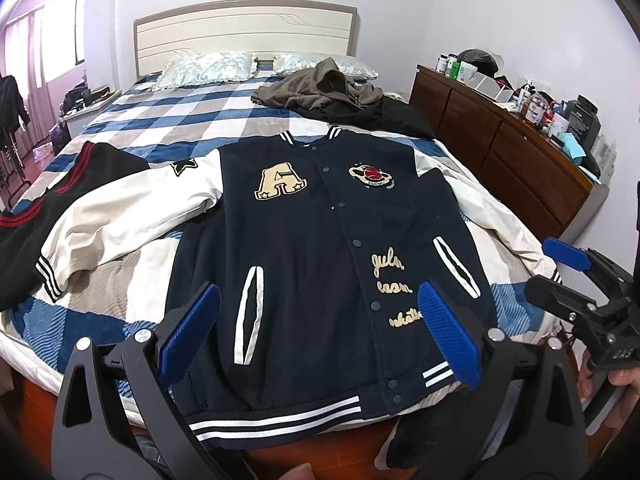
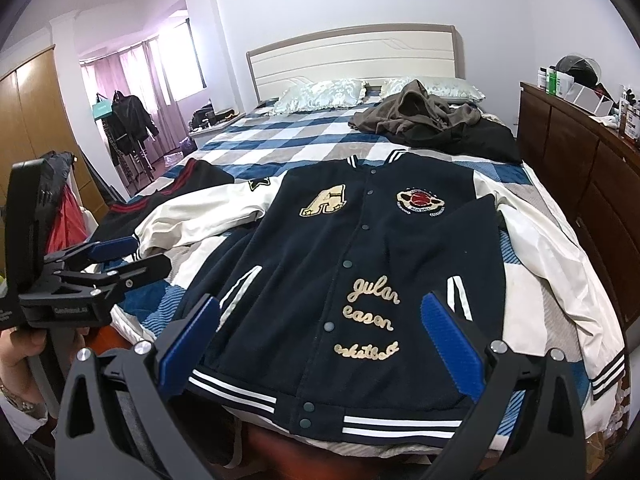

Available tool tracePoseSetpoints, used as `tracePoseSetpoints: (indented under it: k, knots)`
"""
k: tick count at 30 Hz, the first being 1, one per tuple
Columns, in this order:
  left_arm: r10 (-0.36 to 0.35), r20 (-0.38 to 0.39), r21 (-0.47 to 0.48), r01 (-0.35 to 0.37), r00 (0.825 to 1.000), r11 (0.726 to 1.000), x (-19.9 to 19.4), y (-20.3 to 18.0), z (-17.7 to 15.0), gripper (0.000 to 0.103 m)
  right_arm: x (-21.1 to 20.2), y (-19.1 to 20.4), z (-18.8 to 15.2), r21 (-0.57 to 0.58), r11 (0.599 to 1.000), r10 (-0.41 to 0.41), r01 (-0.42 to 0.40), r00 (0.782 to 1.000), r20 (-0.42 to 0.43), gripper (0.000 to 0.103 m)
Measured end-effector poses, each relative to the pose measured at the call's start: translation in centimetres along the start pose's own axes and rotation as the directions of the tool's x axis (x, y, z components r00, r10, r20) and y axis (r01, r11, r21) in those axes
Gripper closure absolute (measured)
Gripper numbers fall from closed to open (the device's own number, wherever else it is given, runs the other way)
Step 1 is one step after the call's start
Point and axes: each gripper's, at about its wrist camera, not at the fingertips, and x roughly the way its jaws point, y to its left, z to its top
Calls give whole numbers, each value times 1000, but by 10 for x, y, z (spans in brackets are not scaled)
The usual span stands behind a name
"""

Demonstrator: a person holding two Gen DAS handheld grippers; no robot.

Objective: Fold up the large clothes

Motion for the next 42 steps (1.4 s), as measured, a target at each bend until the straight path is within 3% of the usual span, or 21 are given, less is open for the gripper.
tracePoseSetpoints:
  k: [10, 17, 27, 30, 36, 42]
  knots:
    - [18, -9, -6, -18, 1000, 1000, 2, 7, -2, 6, -1, 5, 2, 2, 1000, 2, -2, 1000, 19, 5]
    - [-10, -35, -34, 9, 999, 999, 10, 14, -6, 6, 4, 0, -2, 7, 1000, 7, -7, 1000, 14, 5]
    - [-109, -11, -19, 109, 994, 994, 36, 4, -18, 6, 4, -66, -14, 154, 988, 10, -17, 999, 46, 5]
    - [-197, 52, -3, 197, 979, 980, 43, -7, -23, 6, 0, -108, -27, 286, 956, 48, -62, 997, 54, 5]
    - [-340, 91, 142, 325, 936, 935, 71, -60, -22, 6, -19, -171, -60, 421, 905, -97, 62, 993, 62, 5]
    - [-460, -1, 235, 447, 888, 863, 108, -111, -22, 6, -35, -228, -92, 495, 849, -238, 183, 970, 50, 5]
